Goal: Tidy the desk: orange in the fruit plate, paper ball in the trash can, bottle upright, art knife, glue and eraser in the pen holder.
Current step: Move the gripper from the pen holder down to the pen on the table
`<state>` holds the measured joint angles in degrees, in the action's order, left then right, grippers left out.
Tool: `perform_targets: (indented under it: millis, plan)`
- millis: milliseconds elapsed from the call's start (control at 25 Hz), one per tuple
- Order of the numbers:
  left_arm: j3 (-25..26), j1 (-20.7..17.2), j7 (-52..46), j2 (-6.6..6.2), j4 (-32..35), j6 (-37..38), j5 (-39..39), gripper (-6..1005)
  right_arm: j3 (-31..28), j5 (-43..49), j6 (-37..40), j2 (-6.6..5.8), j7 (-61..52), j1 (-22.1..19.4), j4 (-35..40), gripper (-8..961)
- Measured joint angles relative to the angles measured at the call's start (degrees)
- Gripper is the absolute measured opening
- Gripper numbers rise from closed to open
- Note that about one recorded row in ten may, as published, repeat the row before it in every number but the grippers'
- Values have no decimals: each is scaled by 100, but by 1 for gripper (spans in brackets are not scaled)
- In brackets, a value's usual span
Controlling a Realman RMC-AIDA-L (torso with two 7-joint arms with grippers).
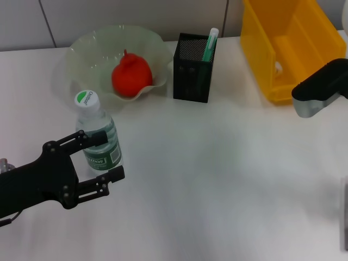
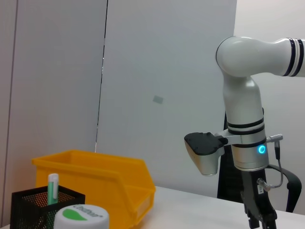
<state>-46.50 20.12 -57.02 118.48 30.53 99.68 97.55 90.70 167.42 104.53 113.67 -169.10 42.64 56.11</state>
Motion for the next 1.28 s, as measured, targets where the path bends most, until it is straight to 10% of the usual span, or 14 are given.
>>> perform_targets:
  millis: [1280]
  plan:
    - [1,-46,-2,-9,28,137,-9,785,-69,-18,-539,427,263,438,55,694]
